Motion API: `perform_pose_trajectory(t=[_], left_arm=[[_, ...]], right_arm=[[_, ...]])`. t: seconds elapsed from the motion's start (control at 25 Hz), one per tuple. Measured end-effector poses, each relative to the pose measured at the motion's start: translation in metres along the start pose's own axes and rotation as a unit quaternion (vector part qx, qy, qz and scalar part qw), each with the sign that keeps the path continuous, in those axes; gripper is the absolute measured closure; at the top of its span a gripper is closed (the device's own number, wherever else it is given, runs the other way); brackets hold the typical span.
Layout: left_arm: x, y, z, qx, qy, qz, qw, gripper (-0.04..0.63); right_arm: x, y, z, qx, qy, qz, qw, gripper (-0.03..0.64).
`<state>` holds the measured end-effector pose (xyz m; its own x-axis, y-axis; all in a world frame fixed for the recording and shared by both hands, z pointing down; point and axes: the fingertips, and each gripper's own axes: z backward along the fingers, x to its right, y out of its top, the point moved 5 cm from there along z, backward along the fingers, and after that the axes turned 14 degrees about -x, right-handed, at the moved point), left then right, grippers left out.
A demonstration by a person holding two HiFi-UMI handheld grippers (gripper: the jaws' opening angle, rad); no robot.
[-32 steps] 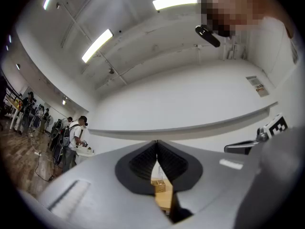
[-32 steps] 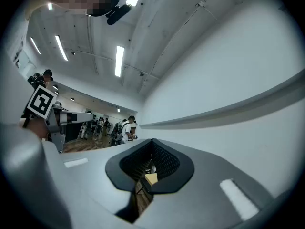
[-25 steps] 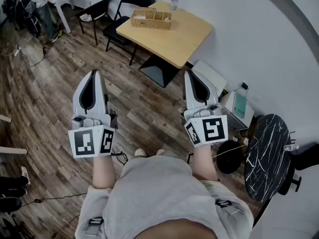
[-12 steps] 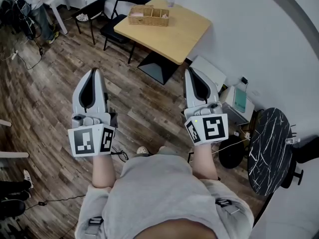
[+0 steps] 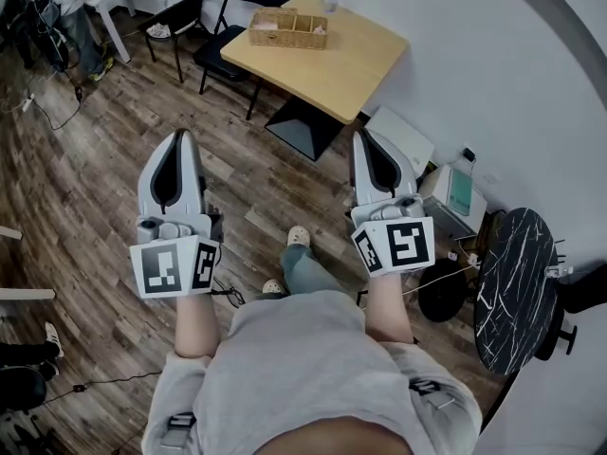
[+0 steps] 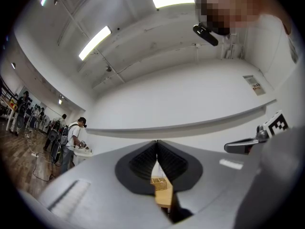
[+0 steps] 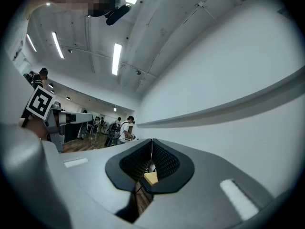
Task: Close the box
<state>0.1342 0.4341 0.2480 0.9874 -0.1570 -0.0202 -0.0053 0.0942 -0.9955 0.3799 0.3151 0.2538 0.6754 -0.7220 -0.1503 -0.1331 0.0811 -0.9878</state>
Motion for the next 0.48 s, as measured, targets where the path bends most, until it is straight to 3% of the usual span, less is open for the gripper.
perform_pose_trajectory(t=[0.48], left_arm=[[-0.019, -0.005, -0.091, 0.016, 0.014, 0.000, 0.9998, 0.537]], right_arm=[[0.045, 0.004, -0.092, 0.018, 0.013, 0.011, 1.000, 0.612]])
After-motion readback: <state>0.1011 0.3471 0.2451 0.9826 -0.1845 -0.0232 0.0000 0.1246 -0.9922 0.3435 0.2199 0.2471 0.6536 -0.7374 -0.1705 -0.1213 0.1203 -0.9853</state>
